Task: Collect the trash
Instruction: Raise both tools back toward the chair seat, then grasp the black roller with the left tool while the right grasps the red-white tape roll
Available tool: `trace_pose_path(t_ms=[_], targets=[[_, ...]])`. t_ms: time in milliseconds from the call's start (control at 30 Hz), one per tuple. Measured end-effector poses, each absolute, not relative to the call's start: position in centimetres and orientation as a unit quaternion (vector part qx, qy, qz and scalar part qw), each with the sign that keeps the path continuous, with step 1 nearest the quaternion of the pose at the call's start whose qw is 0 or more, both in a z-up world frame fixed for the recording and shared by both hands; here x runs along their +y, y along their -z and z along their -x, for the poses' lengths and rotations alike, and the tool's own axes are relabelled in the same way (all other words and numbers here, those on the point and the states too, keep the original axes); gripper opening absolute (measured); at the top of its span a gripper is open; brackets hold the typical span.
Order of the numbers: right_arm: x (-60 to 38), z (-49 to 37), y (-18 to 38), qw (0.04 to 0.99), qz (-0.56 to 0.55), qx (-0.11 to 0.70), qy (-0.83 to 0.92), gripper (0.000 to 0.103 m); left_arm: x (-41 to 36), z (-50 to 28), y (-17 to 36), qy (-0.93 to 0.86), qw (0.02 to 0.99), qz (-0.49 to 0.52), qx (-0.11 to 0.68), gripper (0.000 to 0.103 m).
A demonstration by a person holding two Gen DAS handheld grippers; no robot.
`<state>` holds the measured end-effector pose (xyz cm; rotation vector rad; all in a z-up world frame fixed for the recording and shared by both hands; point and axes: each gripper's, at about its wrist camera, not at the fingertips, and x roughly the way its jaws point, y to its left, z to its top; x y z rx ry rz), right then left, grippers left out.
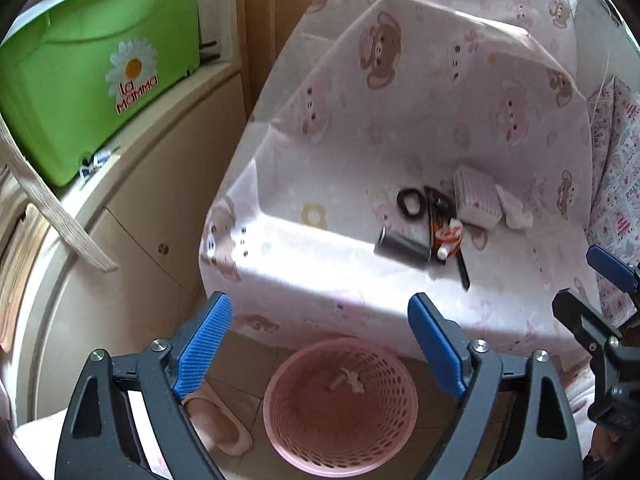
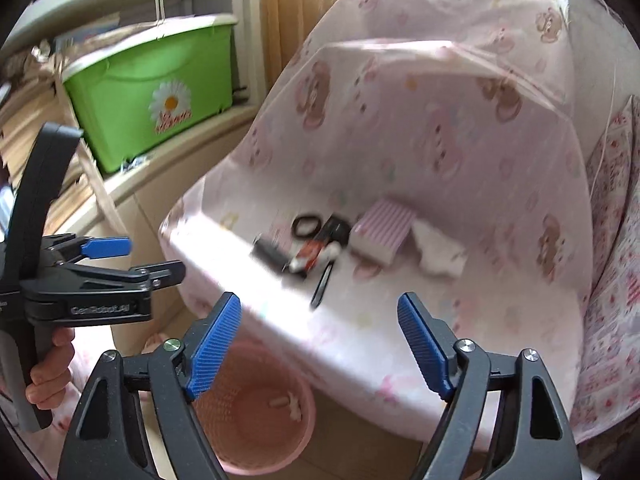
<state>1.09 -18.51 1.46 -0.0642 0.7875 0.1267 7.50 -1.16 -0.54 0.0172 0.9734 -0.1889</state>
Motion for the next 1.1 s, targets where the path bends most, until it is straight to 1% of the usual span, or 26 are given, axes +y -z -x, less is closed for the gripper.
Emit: trace_pose_path(t_ms=[33,100,200,267,467,567,667,833,900,967,1000,1067,1100], targets=[[-18.8,-1.8,-2.1,0.923,0.037,0.379,-0.060,0.083,-1.2,-8.0,-0.3,0.093,0.884,-0.004,0.459,0.094],[-19.2,-2.9,-3.3,0.926,0.049,0.370,-0.065,0.083,-1.2,-9.0,-1.6,0.094,0.891,0.002,0.444,0.102],[-19.8,-4.0,-4.2,0.931,0.055,0.355,-0.066,0.084,-1.1,-9.9,-2.0,0.088,0.895,0.012,0.436,0.102],[-20.2,-4.5,-3.8,0.931,0.043,0.356,-0.065,0.084,-1.1,-10.4,-1.4,0.085,0.894,0.014,0.439,0.102],[-20.9,-5.6,0.9,0.920,-0.019,0.385,-0.067,0.084,-0.9,-10.2,1.7,0.062,0.893,0.000,0.446,0.102],[-20.8,-6.1,3.0,0.916,-0.015,0.397,-0.061,0.084,-0.4,-10.0,2.8,0.048,0.888,0.002,0.458,0.102],[-20.9,-7.0,4.4,0.908,-0.023,0.414,-0.066,0.084,0.6,-9.7,3.1,0.054,0.880,0.044,0.469,0.102],[-19.9,-8.0,5.6,0.900,-0.035,0.426,-0.089,0.084,0.5,-10.6,2.7,0.037,0.886,0.031,0.461,0.102],[-19.1,-8.4,6.0,0.894,-0.038,0.433,-0.107,0.079,0.6,-11.0,2.9,0.034,0.885,0.034,0.464,0.102],[-18.4,-8.8,6.4,0.889,-0.042,0.440,-0.119,0.065,0.6,-11.4,3.3,0.034,0.880,0.038,0.472,0.102],[-18.1,-9.0,6.7,0.888,-0.043,0.442,-0.122,0.062,0.6,-11.5,3.5,0.033,0.878,0.038,0.475,0.102],[-17.7,-9.2,7.0,0.887,-0.043,0.442,-0.123,0.053,0.5,-11.6,3.6,0.034,0.877,0.037,0.478,0.102],[-17.6,-9.4,7.1,0.887,-0.043,0.442,-0.124,0.050,0.4,-11.6,3.6,0.035,0.877,0.034,0.478,0.102]])
